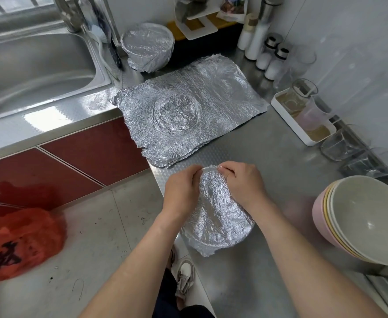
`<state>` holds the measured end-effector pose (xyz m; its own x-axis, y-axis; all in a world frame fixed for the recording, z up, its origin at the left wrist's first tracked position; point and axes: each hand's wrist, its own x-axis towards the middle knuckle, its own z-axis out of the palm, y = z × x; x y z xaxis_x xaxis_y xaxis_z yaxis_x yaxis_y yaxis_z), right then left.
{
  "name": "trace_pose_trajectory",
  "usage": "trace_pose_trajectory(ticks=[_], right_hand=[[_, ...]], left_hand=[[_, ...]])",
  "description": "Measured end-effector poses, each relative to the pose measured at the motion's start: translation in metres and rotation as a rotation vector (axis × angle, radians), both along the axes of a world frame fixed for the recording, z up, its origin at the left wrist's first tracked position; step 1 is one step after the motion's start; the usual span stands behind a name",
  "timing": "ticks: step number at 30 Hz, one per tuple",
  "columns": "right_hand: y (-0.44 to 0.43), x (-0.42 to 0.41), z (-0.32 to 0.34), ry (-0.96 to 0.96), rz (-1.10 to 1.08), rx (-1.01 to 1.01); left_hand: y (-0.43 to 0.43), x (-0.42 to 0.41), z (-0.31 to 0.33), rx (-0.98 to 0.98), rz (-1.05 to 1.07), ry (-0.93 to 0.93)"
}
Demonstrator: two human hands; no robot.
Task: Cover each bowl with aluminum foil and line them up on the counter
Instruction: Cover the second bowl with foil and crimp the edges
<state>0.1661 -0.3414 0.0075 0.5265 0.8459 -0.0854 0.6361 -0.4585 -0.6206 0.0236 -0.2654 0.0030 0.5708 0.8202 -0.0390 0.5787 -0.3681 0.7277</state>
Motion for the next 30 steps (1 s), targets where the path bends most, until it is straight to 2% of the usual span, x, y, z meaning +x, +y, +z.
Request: trace_pose_trajectory(ticks=[6, 11, 16, 18, 25, 30], right_hand=[[-0.002, 0.003, 0.002, 0.058, 0.056, -0.011], [0.004, 0.007, 0.004, 0.064, 0.109, -0.027], [0.005, 0.004, 0.001, 0.039, 0.107, 0.085], [0.005, 0.004, 0.002, 0.054, 0.102, 0.105], [0.008, 0.007, 0.006, 0.117, 0.068, 0.099], [0.018, 0.01, 0.01, 0.107, 0.109, 0.051]], left_hand=[[0.004, 0.002, 0.007, -0.094, -0.058, 0.033], [0.024, 0.013, 0.018, -0.198, -0.316, 0.07], [0.045, 0.025, 0.011, -0.599, -0.429, 0.07], [0.049, 0.027, 0.009, -0.688, -0.469, 0.058], [0.053, 0.018, 0.003, -0.633, -0.404, 0.011], [0.042, 0.003, -0.007, -0.562, -0.327, -0.151]])
